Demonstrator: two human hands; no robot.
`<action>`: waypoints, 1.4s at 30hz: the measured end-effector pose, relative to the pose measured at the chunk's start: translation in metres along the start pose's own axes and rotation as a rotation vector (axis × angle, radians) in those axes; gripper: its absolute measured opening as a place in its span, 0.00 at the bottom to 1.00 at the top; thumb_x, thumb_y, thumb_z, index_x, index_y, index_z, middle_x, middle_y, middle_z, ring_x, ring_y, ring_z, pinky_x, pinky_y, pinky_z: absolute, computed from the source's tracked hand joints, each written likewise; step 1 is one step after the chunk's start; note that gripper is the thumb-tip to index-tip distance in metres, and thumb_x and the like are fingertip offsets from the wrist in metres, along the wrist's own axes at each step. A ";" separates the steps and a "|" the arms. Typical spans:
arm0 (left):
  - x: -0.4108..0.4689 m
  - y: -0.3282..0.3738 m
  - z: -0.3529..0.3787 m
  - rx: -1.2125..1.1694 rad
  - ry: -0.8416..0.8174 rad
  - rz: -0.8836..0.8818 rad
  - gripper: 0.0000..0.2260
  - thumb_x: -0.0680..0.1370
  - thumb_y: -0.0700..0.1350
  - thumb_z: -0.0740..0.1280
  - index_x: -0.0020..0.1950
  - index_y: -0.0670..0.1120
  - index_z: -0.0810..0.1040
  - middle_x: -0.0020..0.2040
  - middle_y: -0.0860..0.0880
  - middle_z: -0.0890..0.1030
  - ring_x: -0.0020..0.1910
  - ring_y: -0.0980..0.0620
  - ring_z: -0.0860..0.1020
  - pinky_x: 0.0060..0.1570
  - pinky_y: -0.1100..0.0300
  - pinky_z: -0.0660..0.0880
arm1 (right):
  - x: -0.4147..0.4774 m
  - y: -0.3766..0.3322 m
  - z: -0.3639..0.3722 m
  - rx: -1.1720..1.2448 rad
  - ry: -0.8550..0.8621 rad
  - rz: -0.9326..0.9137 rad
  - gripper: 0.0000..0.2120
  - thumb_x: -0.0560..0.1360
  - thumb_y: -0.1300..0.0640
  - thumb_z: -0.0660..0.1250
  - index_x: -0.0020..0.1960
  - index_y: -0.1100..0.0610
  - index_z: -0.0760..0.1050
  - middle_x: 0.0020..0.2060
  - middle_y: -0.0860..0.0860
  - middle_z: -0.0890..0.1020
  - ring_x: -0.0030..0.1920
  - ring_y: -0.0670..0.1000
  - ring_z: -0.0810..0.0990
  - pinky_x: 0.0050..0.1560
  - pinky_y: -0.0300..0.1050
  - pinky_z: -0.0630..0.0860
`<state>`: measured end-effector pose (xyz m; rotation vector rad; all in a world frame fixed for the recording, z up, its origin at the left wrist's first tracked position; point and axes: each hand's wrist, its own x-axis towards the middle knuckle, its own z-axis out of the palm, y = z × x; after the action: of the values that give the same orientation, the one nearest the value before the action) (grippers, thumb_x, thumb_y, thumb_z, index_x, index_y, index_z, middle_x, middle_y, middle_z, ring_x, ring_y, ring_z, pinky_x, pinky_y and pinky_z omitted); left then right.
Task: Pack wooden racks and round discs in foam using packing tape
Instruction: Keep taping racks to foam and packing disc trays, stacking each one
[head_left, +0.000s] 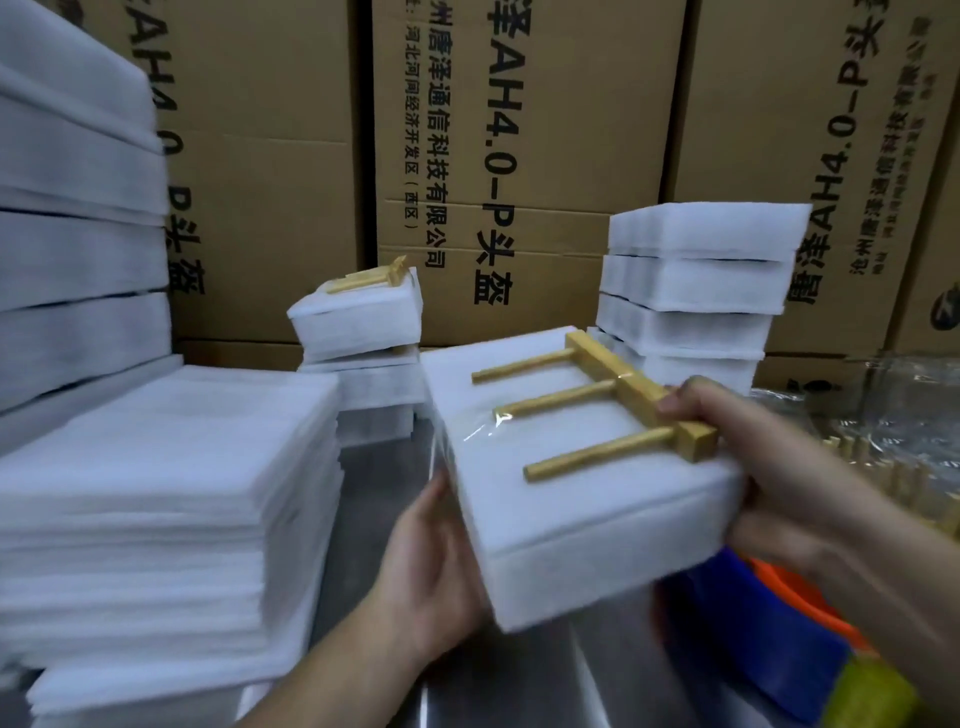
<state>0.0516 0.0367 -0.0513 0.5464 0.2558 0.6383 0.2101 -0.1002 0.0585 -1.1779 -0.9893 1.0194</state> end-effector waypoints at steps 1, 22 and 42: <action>0.001 -0.007 0.002 -0.005 -0.015 -0.066 0.22 0.76 0.56 0.58 0.60 0.42 0.78 0.58 0.39 0.79 0.58 0.40 0.76 0.58 0.45 0.70 | 0.009 -0.011 0.002 -0.020 0.084 0.000 0.05 0.59 0.55 0.70 0.33 0.56 0.81 0.34 0.55 0.84 0.32 0.51 0.80 0.38 0.42 0.74; 0.012 -0.006 0.001 0.110 0.341 -0.095 0.15 0.74 0.50 0.60 0.46 0.40 0.78 0.30 0.41 0.79 0.30 0.47 0.71 0.35 0.58 0.65 | 0.306 -0.038 0.048 -0.013 0.833 -0.042 0.39 0.67 0.43 0.69 0.71 0.54 0.58 0.69 0.56 0.66 0.64 0.58 0.69 0.55 0.48 0.68; 0.023 -0.002 -0.013 -0.035 0.470 0.080 0.13 0.76 0.48 0.59 0.44 0.40 0.78 0.27 0.43 0.76 0.23 0.50 0.71 0.30 0.61 0.64 | 0.357 0.011 0.089 -0.344 0.329 0.062 0.16 0.78 0.65 0.55 0.65 0.64 0.67 0.55 0.59 0.72 0.46 0.57 0.73 0.52 0.50 0.75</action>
<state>0.0653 0.0546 -0.0643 0.3678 0.6653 0.8444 0.2112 0.2676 0.0820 -1.6106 -0.8880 0.6865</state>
